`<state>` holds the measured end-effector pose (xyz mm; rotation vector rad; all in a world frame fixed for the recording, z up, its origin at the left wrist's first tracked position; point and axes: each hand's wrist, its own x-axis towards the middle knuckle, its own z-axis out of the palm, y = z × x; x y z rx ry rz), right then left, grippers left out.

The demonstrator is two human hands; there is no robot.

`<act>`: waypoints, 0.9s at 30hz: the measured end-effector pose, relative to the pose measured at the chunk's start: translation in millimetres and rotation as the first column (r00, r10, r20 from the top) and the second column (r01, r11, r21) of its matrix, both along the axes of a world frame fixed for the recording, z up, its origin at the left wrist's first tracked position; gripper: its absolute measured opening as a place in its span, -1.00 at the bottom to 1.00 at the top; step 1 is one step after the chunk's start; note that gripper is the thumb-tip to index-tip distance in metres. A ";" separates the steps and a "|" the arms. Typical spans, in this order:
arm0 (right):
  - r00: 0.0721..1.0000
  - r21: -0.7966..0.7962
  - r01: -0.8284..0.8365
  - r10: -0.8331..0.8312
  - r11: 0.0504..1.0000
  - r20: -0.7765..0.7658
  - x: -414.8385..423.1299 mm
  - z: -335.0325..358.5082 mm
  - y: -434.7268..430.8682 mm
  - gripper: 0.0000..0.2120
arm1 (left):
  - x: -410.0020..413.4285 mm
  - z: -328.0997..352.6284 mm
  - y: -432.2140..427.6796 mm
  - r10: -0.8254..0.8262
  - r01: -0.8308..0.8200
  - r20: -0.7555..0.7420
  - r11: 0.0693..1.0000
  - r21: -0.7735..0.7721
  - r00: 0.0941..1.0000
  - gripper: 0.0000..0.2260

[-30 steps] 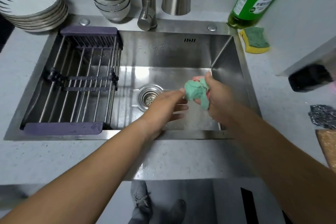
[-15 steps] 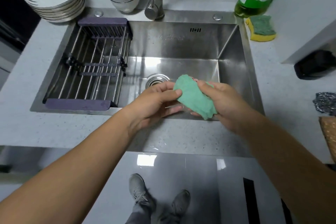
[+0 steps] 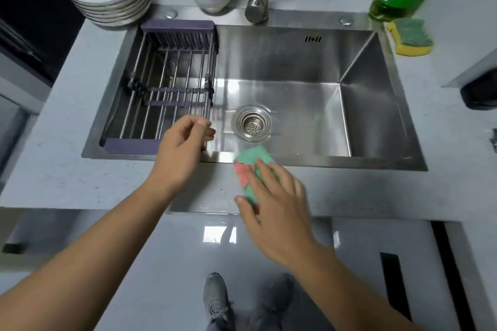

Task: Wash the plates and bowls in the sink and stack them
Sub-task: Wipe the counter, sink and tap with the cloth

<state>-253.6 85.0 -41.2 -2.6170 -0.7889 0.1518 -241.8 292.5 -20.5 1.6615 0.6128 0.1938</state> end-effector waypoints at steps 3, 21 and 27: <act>1.000 -0.146 -0.018 0.020 0.989 0.014 -15.1 -15.9 24.8 -0.36 | -22.7 -4.3 26.0 -0.036 0.032 0.050 0.997 0.076 0.998 -0.78; 0.898 -0.315 0.415 -0.441 0.854 -0.013 30.6 -20.6 -83.6 -0.31 | 14.5 -17.8 -48.9 -0.563 0.545 -0.100 0.717 0.435 0.821 -0.70; 0.975 -0.335 0.196 -0.218 0.922 -0.030 14.6 -23.1 -120.5 -0.35 | 38.1 -27.5 -81.9 -0.597 0.594 -0.143 0.684 0.422 0.789 -0.61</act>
